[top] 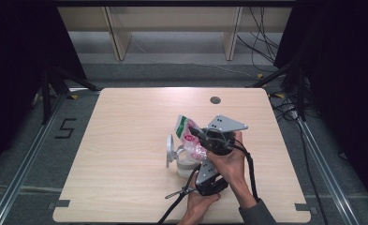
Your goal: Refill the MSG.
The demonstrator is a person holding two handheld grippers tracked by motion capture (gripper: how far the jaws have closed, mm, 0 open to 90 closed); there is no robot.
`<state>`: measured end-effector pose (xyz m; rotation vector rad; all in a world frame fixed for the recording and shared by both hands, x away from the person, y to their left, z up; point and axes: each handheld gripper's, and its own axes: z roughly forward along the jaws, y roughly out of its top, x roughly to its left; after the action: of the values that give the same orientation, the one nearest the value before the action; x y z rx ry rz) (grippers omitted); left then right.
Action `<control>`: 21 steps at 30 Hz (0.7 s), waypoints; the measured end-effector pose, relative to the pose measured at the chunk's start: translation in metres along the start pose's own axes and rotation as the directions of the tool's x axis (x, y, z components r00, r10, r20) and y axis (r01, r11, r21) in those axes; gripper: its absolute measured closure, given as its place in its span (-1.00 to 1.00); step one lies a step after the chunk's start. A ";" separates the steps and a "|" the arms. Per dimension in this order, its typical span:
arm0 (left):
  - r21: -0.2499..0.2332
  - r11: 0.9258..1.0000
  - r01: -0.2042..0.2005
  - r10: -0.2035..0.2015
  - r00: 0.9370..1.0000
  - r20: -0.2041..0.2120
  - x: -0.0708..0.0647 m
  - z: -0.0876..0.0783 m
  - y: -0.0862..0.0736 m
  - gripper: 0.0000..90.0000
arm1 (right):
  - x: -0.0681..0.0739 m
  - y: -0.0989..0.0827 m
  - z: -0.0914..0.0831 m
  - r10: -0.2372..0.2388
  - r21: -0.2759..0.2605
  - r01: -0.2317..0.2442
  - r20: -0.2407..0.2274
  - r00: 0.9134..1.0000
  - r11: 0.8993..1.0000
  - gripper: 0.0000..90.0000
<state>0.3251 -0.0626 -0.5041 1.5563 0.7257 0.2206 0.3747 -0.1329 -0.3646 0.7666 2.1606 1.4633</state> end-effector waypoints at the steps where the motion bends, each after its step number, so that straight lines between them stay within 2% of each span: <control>1: -0.001 1.000 0.003 -0.003 1.000 0.002 0.000 0.000 0.000 0.76 | 0.000 0.000 -0.001 -0.008 0.001 0.008 0.015 1.000 1.000 1.00; 3: -0.002 1.000 0.003 -0.003 1.000 0.004 0.000 0.000 0.000 0.76 | 0.000 0.001 -0.001 -0.027 0.002 0.027 0.026 0.999 1.000 1.00; 6: 0.000 1.000 0.002 -0.002 1.000 0.003 0.000 0.000 0.000 0.76 | 0.000 0.000 0.000 -0.009 -0.013 0.010 0.022 1.000 1.000 1.00; 7: 0.000 1.000 0.002 -0.002 1.000 0.003 0.000 0.000 0.000 0.76 | 0.000 0.000 0.000 0.000 -0.002 0.000 0.002 1.000 1.000 1.00; 8: -0.002 1.000 0.005 -0.005 1.000 0.005 0.000 0.000 0.000 0.76 | 0.000 0.000 0.000 0.000 -0.002 0.000 0.002 1.000 1.000 1.00; 9: -0.003 1.000 0.003 -0.003 1.000 0.005 0.000 0.001 0.000 0.76 | 0.000 0.001 -0.001 -0.018 0.003 0.018 0.021 1.000 1.000 1.00; 11: -0.002 1.000 0.003 -0.003 1.000 0.005 0.000 0.000 0.001 0.76 | 0.000 0.000 0.000 -0.014 -0.012 0.014 0.030 0.999 1.000 1.00; 13: -0.005 1.000 0.005 -0.005 1.000 0.008 0.001 0.001 0.001 0.76 | 0.000 0.001 0.000 -0.015 -0.008 0.016 0.026 1.000 1.000 1.00; 14: -0.007 1.000 0.007 -0.007 1.000 0.009 0.001 0.001 0.001 0.76 | 0.001 0.001 -0.001 -0.006 0.010 0.006 0.012 1.000 1.000 1.00; 21: -0.008 1.000 0.006 -0.006 1.000 0.009 0.001 0.001 0.001 0.76 | 0.002 0.001 -0.001 -0.005 0.010 0.005 0.018 1.000 1.000 1.00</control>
<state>0.3267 -0.0631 -0.5040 1.5465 0.7215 0.2113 0.3729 -0.1322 -0.3634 0.7742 2.1563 1.4385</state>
